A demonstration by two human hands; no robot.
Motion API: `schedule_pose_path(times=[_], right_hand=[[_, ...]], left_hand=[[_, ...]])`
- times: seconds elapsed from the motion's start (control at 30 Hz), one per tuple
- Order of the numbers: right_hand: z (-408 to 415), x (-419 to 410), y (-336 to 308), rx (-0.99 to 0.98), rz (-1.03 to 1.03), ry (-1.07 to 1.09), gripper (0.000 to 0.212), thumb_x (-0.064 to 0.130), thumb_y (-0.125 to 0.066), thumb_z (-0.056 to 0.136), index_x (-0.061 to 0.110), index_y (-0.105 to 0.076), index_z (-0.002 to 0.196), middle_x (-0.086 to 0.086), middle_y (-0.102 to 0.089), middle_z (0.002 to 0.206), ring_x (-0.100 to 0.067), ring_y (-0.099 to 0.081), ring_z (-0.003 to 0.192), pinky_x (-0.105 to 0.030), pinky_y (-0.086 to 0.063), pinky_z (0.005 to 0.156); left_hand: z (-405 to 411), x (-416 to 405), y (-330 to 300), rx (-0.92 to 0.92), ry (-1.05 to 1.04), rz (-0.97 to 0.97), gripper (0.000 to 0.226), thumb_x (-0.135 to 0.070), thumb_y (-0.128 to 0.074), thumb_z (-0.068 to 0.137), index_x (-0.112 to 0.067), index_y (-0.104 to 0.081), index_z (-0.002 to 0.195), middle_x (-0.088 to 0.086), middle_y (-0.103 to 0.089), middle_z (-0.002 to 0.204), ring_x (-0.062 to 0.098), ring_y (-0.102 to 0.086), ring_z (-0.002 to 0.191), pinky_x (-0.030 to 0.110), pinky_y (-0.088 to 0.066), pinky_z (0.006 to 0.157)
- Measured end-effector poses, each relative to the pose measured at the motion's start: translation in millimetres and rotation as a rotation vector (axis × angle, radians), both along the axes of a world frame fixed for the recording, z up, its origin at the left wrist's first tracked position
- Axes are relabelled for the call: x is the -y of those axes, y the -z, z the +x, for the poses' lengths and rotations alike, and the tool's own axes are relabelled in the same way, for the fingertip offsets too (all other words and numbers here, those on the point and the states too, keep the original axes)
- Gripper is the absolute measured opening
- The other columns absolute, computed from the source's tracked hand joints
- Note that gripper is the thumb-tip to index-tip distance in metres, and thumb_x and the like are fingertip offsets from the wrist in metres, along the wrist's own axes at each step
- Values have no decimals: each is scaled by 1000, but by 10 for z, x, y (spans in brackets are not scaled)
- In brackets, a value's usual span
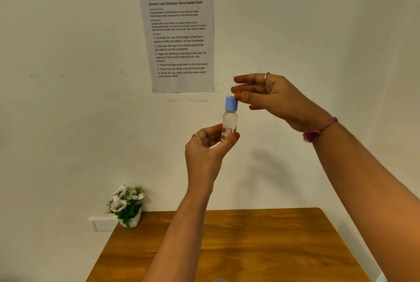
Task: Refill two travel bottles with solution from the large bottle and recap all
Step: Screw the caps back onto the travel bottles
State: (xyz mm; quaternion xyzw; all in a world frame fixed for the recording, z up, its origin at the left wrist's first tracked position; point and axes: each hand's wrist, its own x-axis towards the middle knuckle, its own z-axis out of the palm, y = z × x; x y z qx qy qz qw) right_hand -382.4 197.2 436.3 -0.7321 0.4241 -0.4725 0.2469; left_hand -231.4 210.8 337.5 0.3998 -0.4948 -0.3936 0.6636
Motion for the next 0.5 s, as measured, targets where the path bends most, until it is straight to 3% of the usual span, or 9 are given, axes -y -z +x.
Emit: schedule_pose_path(times=[0.13,0.23,0.3,0.37,0.5], right_hand=[[44,-3,112,56,38,-53,37,22,-67,83,20,-60,119,4,-70,102,-12,-64,98,-26,-52,82],[99,-4,182,133,16,-4,45,34,-71,73,21,-61,115,6,-65,89,-8,-62,84,-25,-51,77],[95,5,235,209,63,-28,48,38,-69,73,22,-59,118,6,-67,97,-10,-63,94,-29,-51,84],[78,13,285,281,118,-82,42,29,-65,81,22,-56,122,6,-67,110,-10,-62,106,-31,-50,89],[112,16,341,317,132,-108,34,18,-64,84,20,-60,117,4,-69,110,-11,-64,105,-31,-51,90]], left_hand=[[-7,-19,9,-14,2,5,35,-18,-82,69,-19,-66,100,2,-73,98,17,-70,92,26,-55,81],[2,-26,20,-9,0,4,36,-18,-82,69,-18,-66,101,3,-73,99,17,-69,93,27,-56,82],[14,-29,34,-9,4,3,35,-19,-82,69,-18,-66,101,2,-73,99,16,-69,93,27,-55,82],[23,-32,47,-1,1,2,34,-20,-82,70,-20,-66,100,0,-73,98,15,-69,92,23,-55,79],[38,-48,51,-4,-3,5,32,-22,-82,69,-25,-65,96,-4,-72,95,11,-69,90,15,-52,72]])
